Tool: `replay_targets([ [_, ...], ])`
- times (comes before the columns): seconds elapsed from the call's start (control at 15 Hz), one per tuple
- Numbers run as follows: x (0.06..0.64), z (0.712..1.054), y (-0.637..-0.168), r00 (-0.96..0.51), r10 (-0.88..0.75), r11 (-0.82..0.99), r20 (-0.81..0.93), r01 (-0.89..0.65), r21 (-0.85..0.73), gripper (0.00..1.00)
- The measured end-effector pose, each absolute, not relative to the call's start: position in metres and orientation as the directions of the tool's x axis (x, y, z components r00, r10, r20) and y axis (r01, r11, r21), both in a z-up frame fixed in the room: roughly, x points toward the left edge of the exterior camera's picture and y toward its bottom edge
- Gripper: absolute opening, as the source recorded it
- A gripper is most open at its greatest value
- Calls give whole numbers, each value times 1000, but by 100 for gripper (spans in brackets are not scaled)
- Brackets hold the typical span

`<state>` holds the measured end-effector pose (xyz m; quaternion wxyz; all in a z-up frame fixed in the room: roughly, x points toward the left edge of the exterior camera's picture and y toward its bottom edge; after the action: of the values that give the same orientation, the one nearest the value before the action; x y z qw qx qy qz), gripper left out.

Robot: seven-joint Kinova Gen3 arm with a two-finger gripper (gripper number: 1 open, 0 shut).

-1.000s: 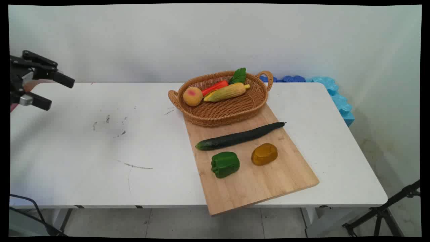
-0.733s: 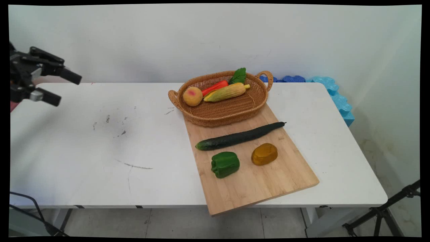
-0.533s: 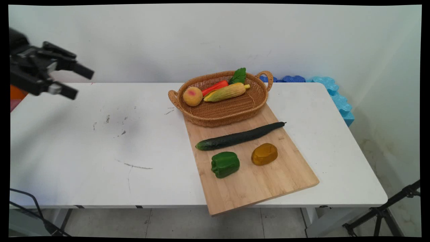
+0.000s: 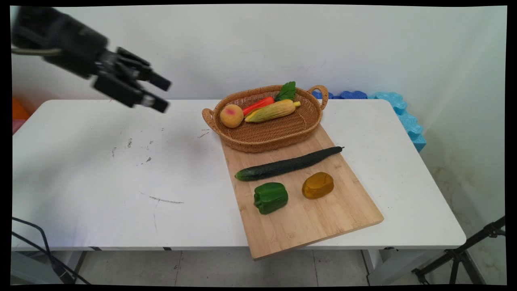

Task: Pick up the cucumber from the cutting board

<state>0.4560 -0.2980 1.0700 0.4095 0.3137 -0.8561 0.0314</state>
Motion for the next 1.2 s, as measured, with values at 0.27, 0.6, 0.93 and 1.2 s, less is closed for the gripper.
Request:
replay_targets([
  [0.27,400,1044,-324,-482,-542,776,688,-601,191,100],
  [0.6,332,993,-361,-514,-577,748,635,-645,158,100],
  [0.93,286,943,-385,-546,-616,725,568,-676,135,100],
  [1.2,261,911,-397,-570,-629,718,528,-686,114,100],
])
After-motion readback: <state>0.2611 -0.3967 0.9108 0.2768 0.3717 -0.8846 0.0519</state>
